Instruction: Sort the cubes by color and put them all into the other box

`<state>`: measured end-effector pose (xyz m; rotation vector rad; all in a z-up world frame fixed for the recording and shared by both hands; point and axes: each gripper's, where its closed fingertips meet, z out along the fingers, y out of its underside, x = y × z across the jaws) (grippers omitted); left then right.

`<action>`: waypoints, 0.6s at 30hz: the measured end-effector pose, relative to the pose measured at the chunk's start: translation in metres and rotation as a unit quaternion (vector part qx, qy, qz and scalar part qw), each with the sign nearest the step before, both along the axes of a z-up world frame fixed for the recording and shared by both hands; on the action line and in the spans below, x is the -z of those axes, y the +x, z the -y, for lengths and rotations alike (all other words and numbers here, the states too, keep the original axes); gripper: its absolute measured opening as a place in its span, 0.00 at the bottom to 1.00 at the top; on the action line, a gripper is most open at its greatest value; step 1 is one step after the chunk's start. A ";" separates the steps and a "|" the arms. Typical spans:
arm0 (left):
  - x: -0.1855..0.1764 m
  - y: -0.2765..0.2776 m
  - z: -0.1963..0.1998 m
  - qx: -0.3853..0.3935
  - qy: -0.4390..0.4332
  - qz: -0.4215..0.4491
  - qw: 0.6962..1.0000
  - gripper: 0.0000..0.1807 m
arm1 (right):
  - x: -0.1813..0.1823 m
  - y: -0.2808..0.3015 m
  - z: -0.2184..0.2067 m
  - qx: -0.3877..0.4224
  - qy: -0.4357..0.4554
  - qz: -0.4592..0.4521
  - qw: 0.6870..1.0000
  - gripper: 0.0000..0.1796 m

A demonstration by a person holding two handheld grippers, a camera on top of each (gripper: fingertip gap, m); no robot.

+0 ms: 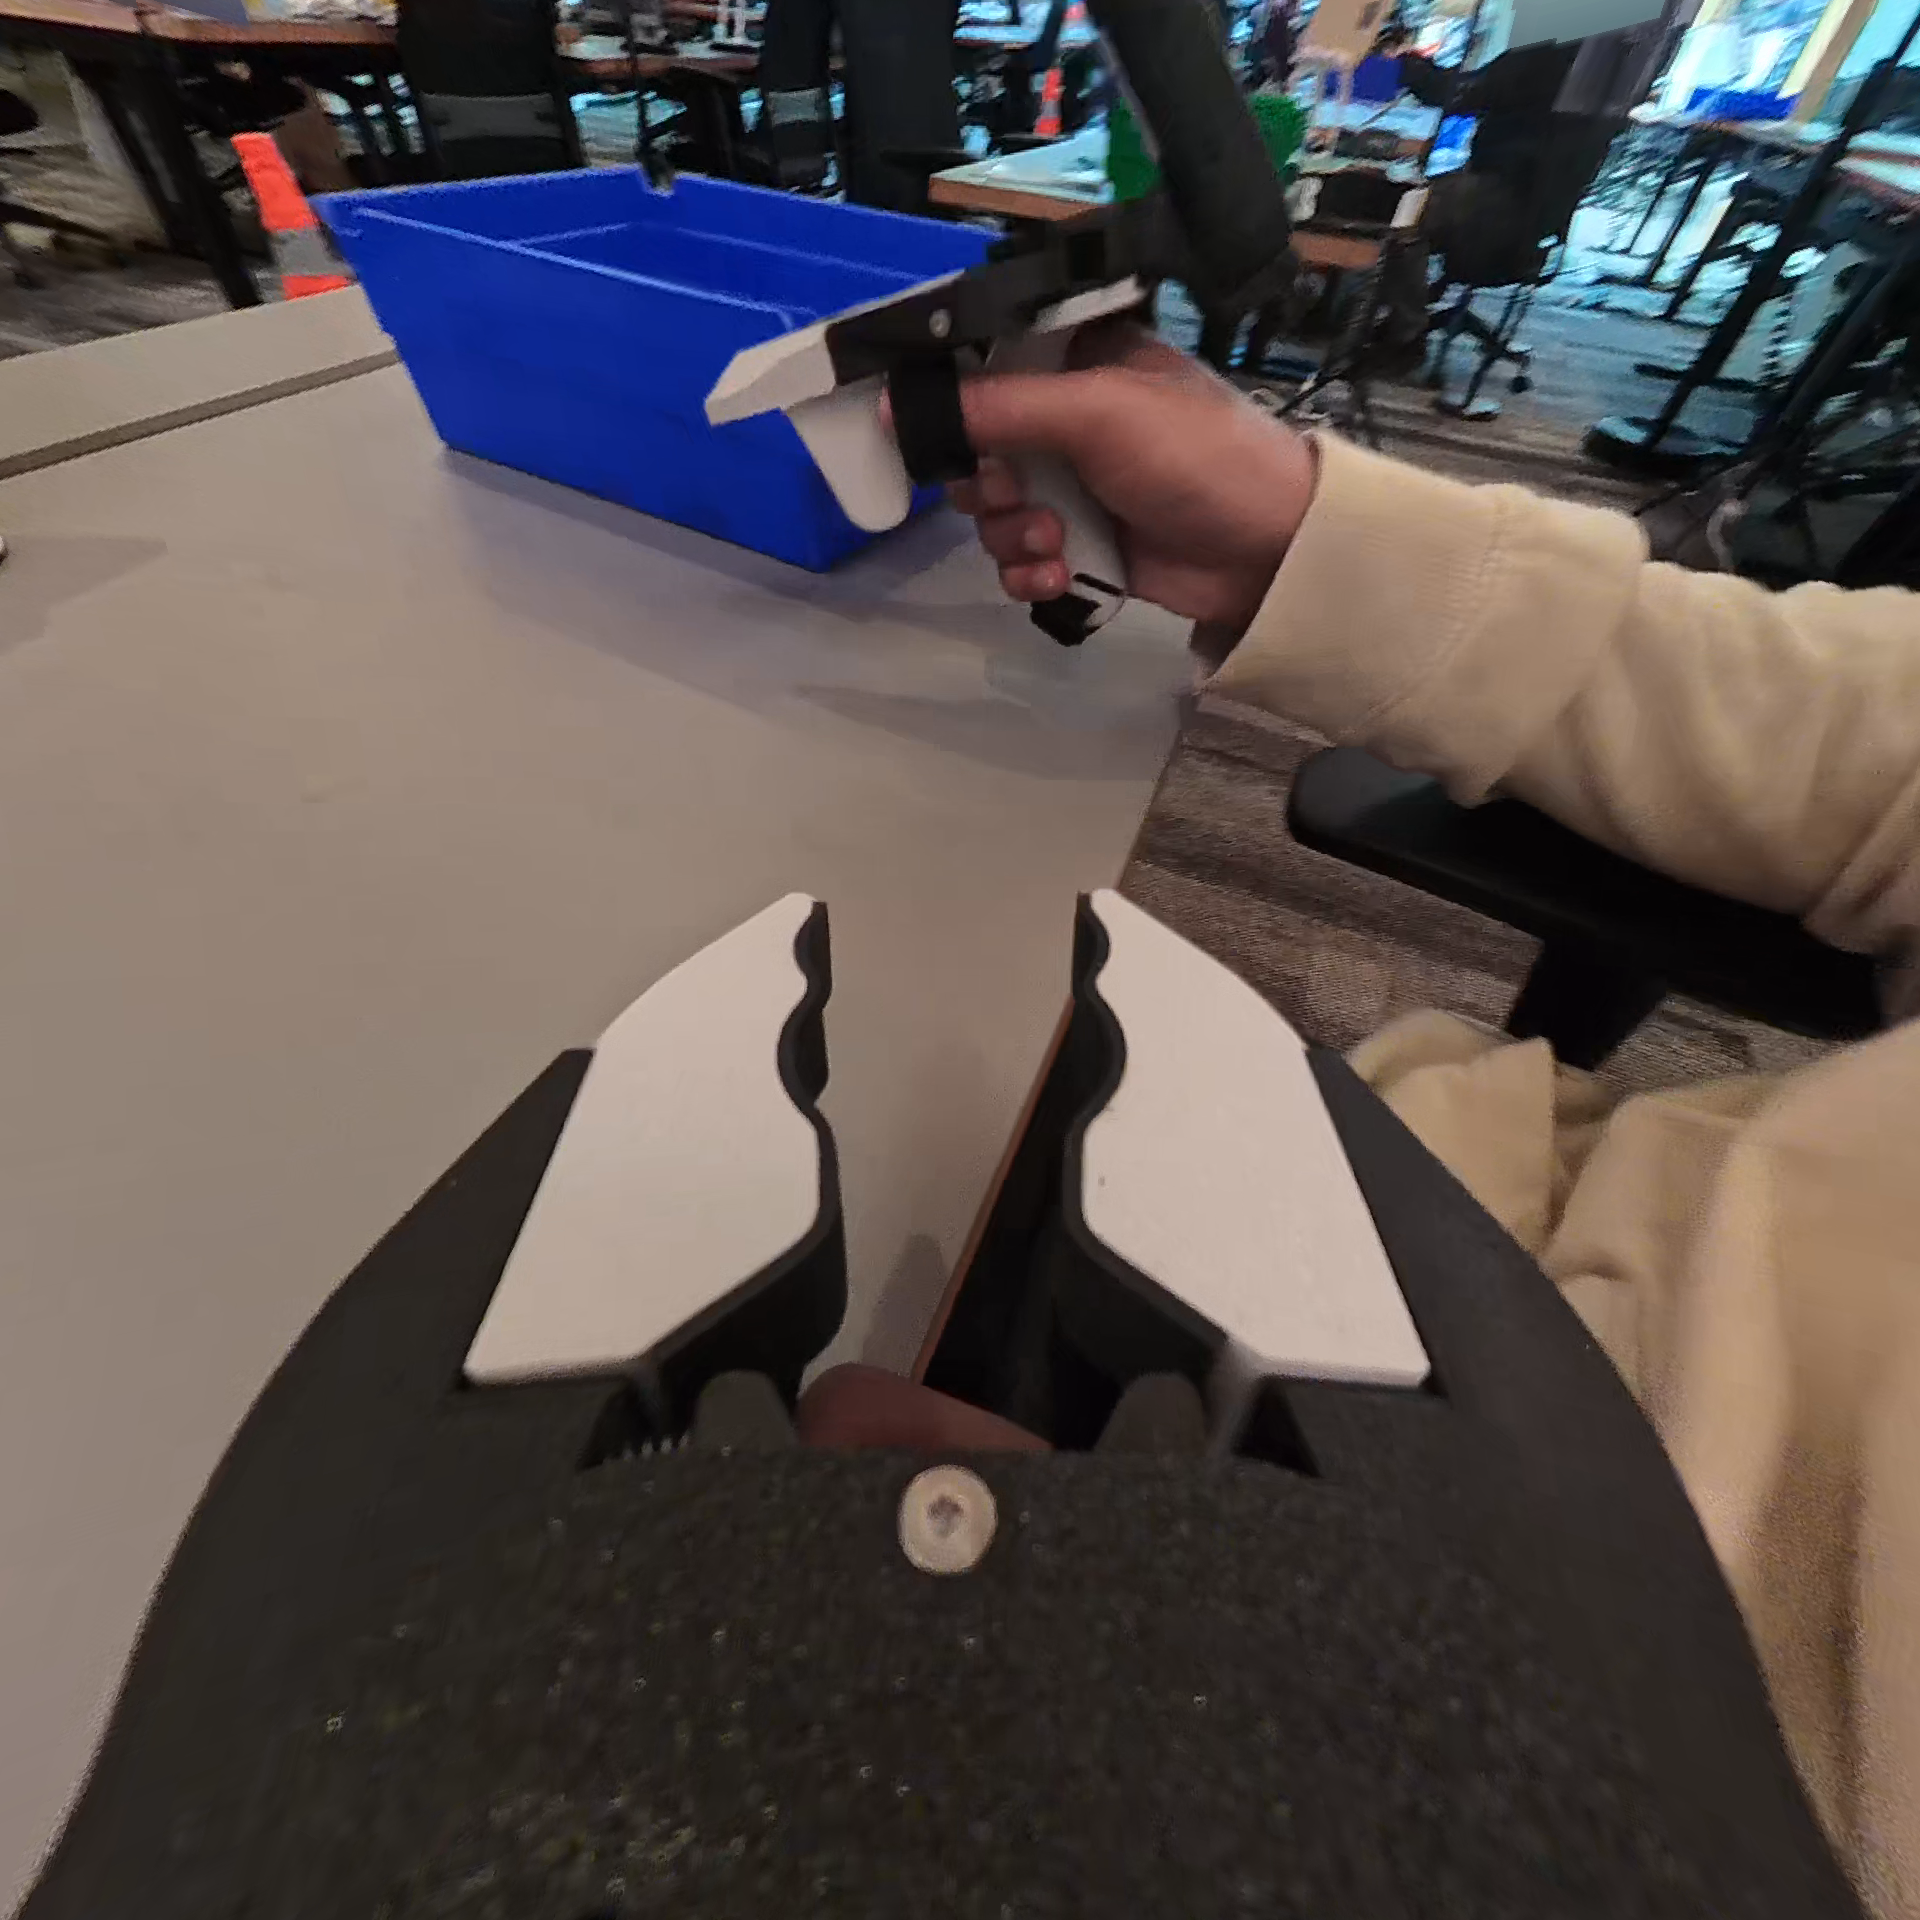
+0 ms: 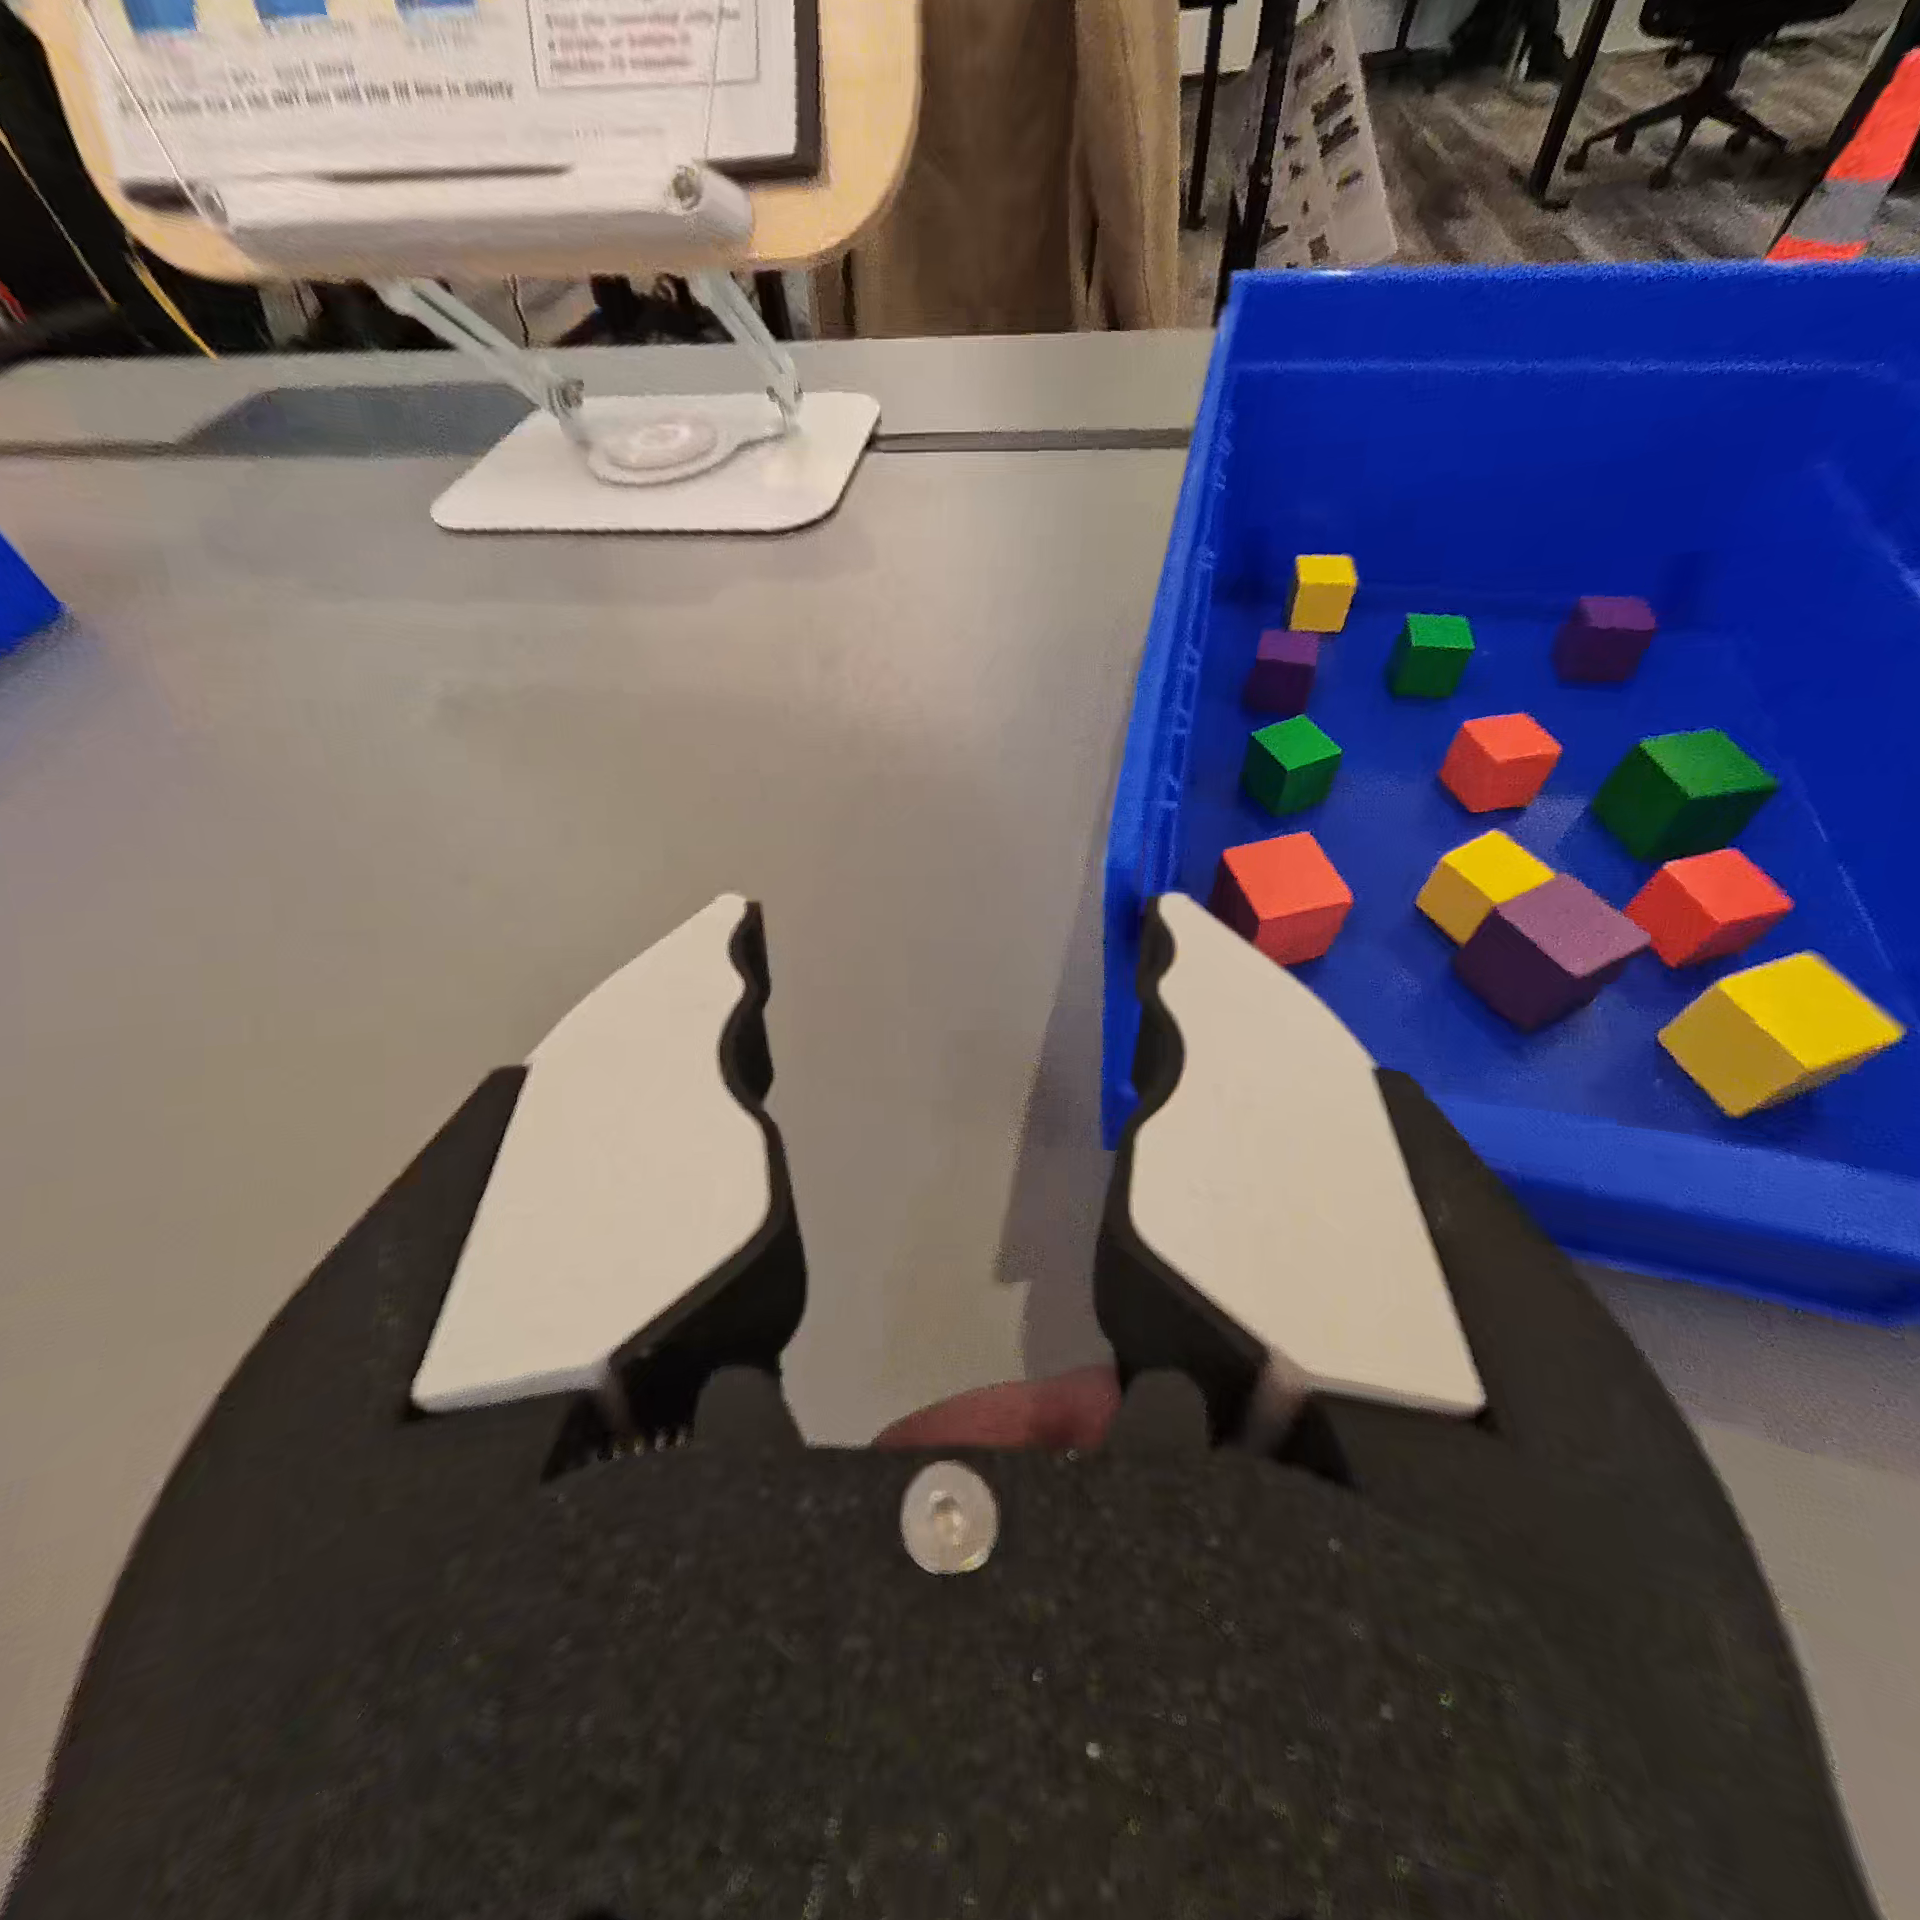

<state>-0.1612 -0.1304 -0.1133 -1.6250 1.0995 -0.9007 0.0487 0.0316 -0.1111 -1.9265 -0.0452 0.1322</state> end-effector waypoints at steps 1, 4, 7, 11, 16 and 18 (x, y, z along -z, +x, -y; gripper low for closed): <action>0.001 0.004 -0.005 -0.011 0.001 -0.006 1.000 0.24 | -0.002 -0.005 -0.004 -0.011 0.001 -0.003 1.000 0.36; -0.010 0.026 -0.030 -0.047 0.025 -0.016 0.998 0.25 | -0.028 -0.028 -0.004 -0.103 0.032 -0.116 0.987 0.34; -0.031 0.073 -0.077 -0.109 0.045 -0.033 0.992 0.28 | -0.069 0.038 -0.010 -0.007 0.106 -0.071 0.992 0.32; -0.038 0.149 -0.145 -0.210 0.051 -0.078 0.973 0.35 | -0.072 0.160 0.020 0.182 0.078 0.056 0.978 0.34; -0.014 0.222 -0.188 -0.288 -0.043 -0.069 0.954 0.31 | -0.018 0.187 0.032 0.172 0.029 0.002 0.985 0.36; -0.001 0.234 -0.199 -0.318 -0.067 -0.078 0.942 0.28 | 0.008 0.186 0.022 0.155 -0.010 -0.010 0.988 0.35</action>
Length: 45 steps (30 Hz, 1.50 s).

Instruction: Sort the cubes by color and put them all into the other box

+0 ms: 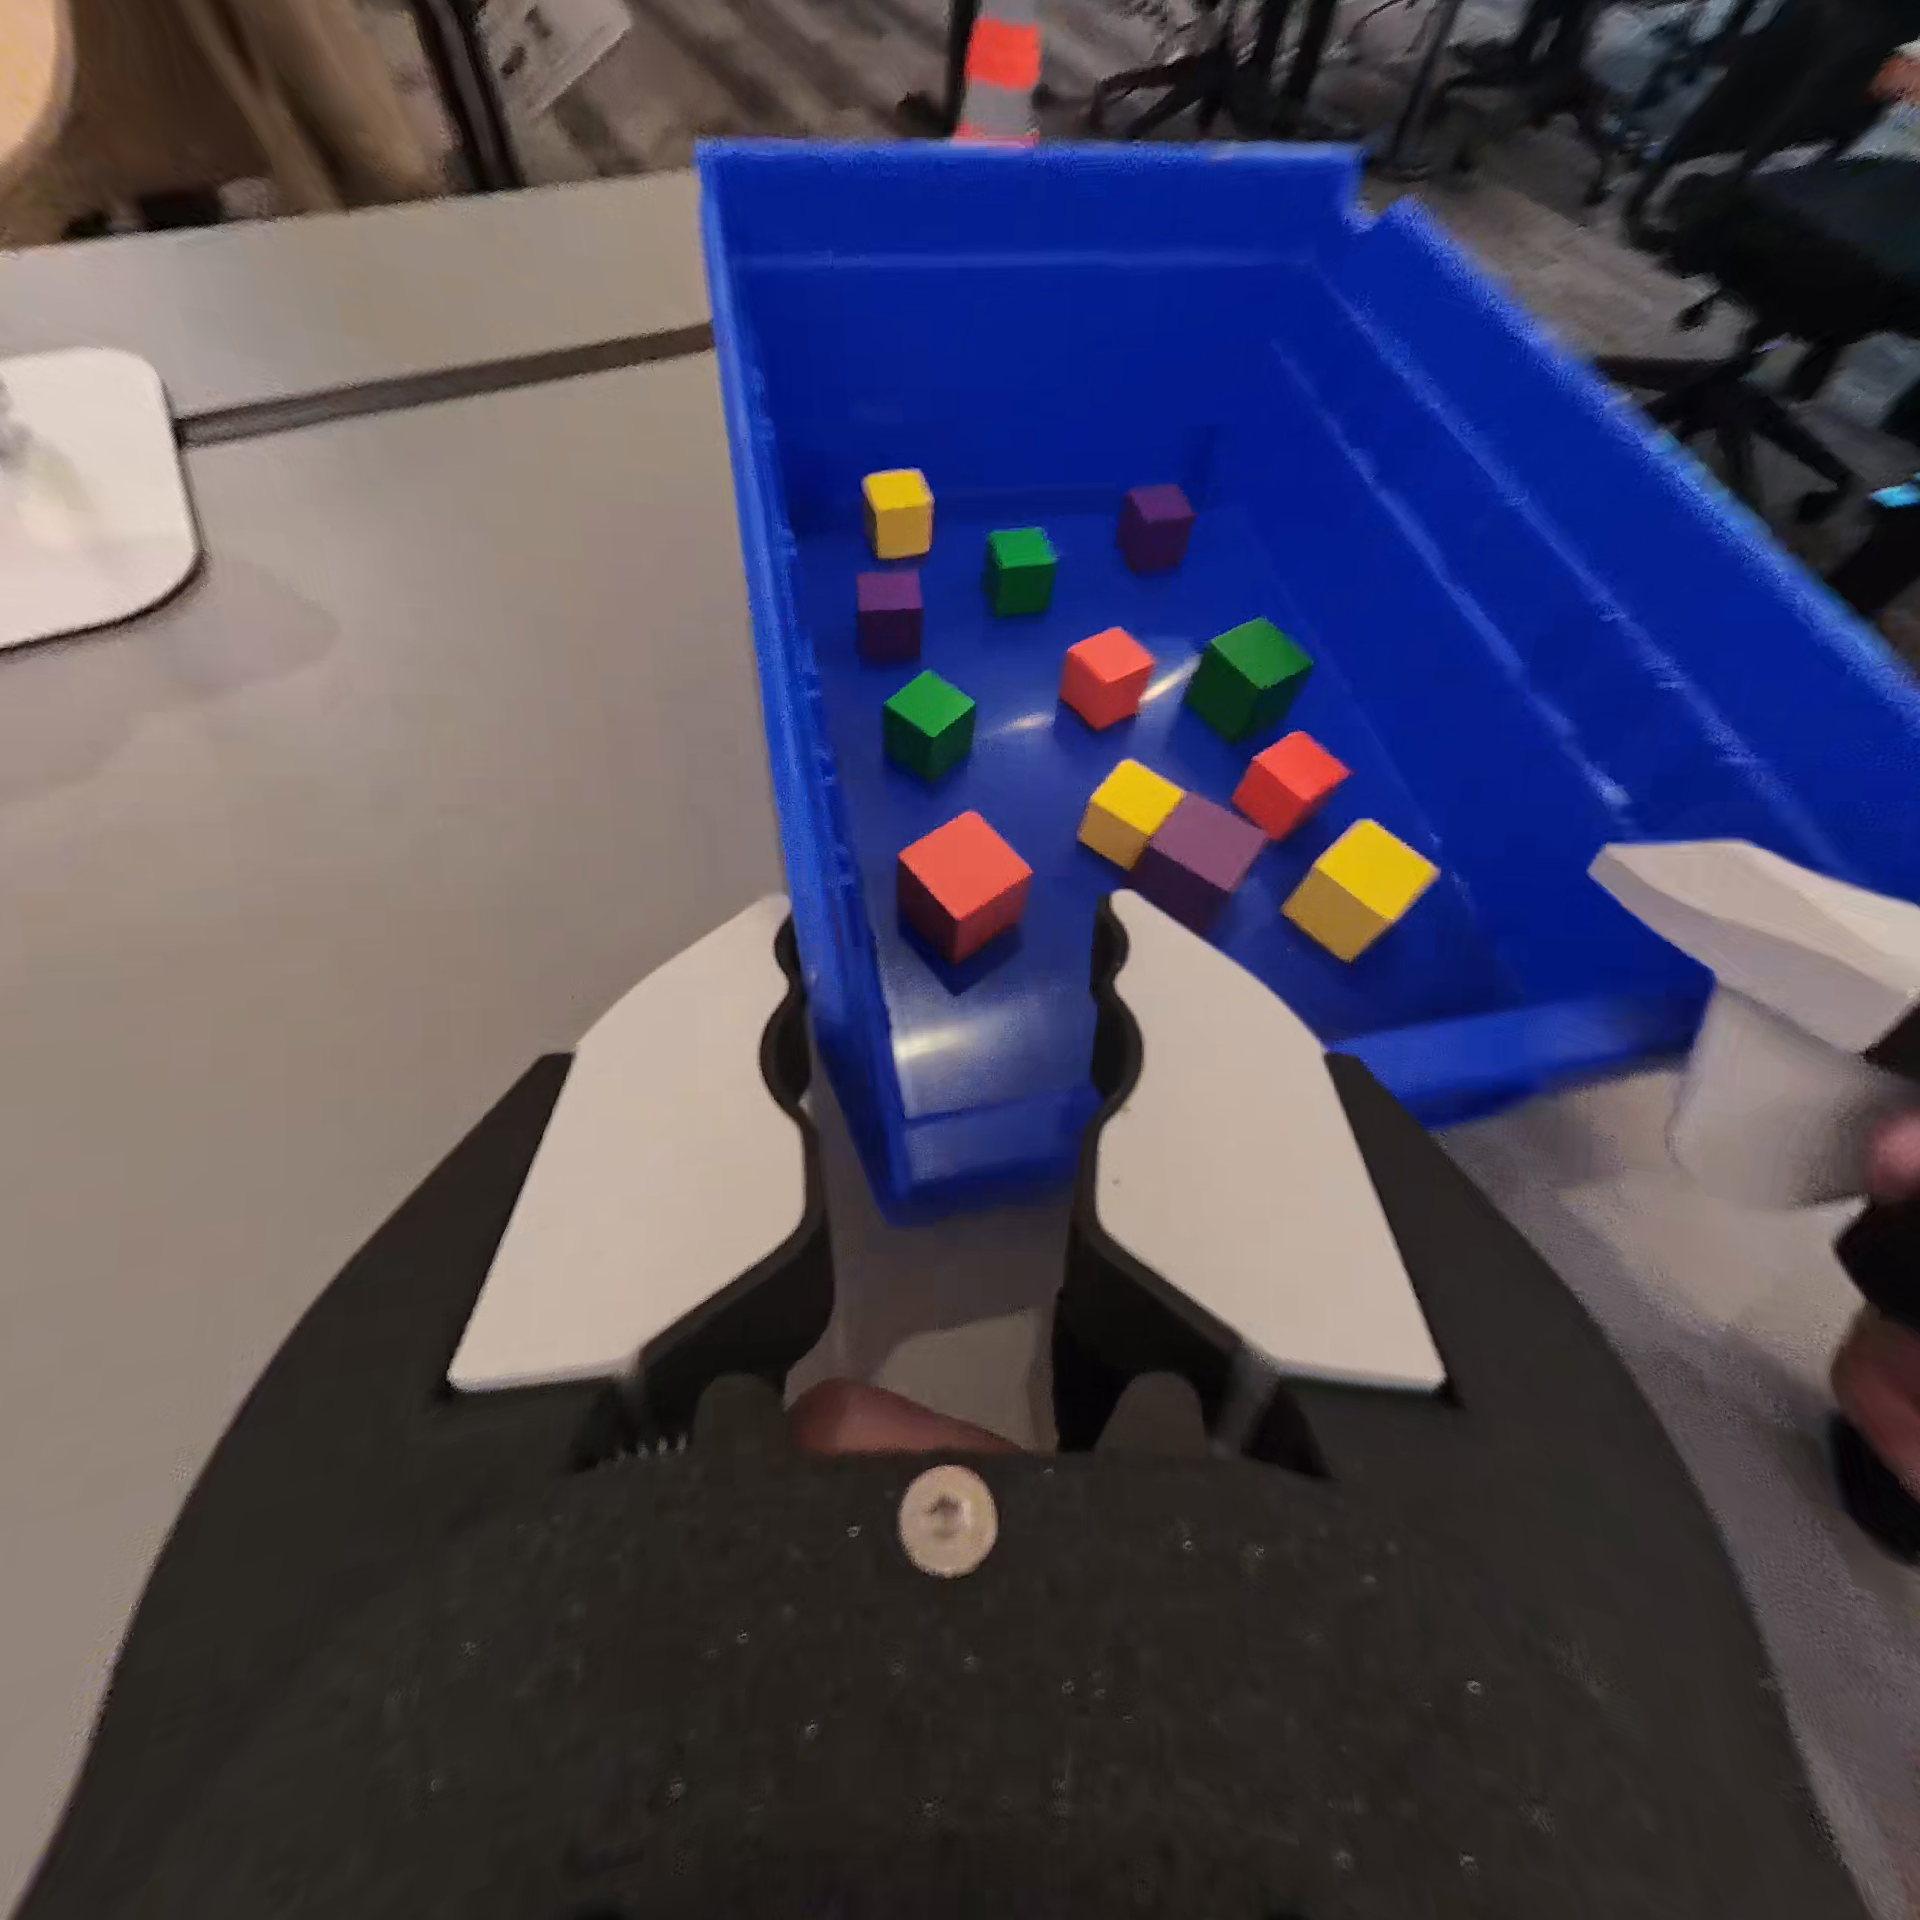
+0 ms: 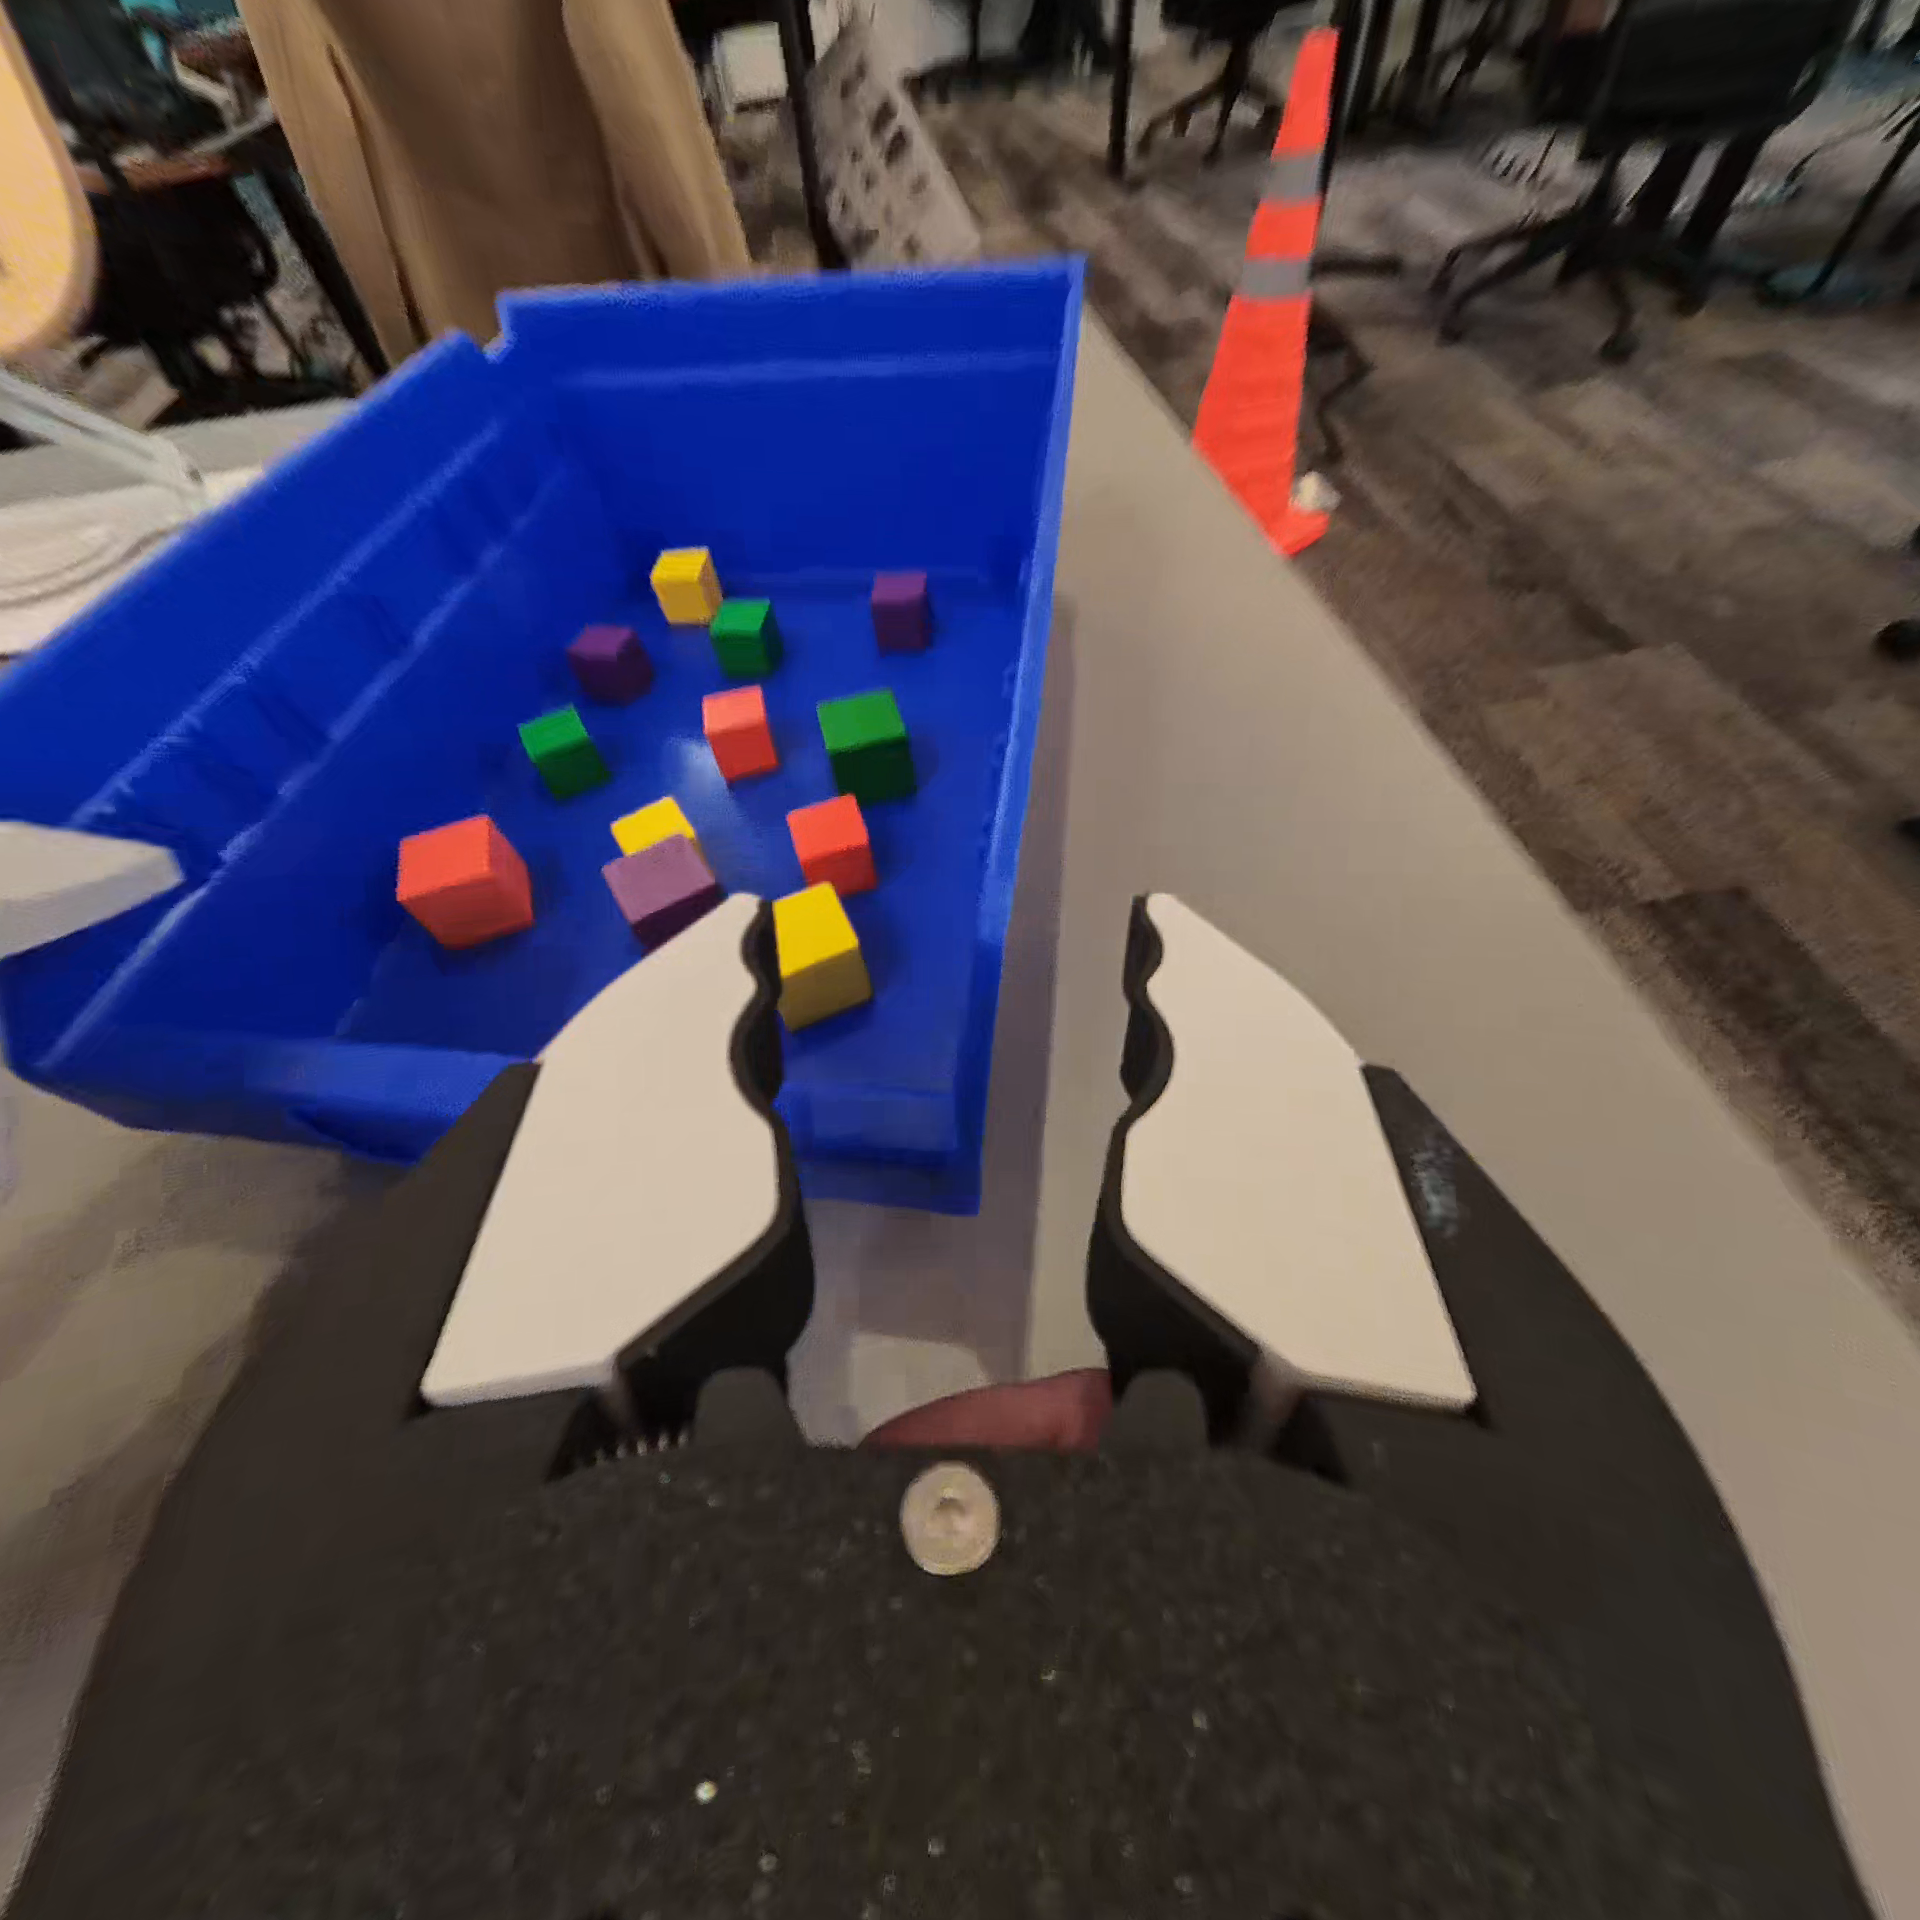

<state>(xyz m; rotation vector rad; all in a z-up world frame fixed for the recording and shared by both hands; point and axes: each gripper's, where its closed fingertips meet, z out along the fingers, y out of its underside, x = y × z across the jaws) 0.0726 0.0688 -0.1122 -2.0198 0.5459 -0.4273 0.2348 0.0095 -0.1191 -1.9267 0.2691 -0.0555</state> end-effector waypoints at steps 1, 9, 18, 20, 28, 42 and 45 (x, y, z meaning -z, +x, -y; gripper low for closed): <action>0.008 0.000 -0.007 -0.021 -0.004 -0.016 1.000 0.27 | 0.009 -0.004 -0.007 -0.012 -0.007 -0.024 1.000 0.35; 0.012 -0.030 -0.025 -0.080 0.002 -0.040 0.996 0.02 | 0.013 -0.007 -0.027 0.019 -0.003 -0.119 0.993 0.04; -0.010 -0.151 -0.002 -0.116 0.055 -0.052 0.990 0.02 | 0.001 -0.119 -0.019 -0.013 0.028 -0.074 0.997 0.02; -0.008 -0.194 0.008 -0.132 0.045 -0.045 0.989 0.02 | -0.002 -0.159 -0.017 -0.043 0.026 -0.074 0.996 0.02; 0.004 -0.354 0.042 -0.214 0.010 -0.041 0.976 0.02 | 0.001 -0.319 -0.020 -0.186 -0.002 -0.037 0.982 0.02; 0.003 -0.428 0.121 -0.127 -0.012 -0.029 0.991 0.25 | 0.007 -0.386 0.026 -0.357 0.010 -0.007 0.934 0.26; -0.017 -0.468 0.153 -0.144 0.018 -0.020 0.989 0.29 | -0.004 -0.368 0.078 -0.403 0.071 -0.003 0.912 0.25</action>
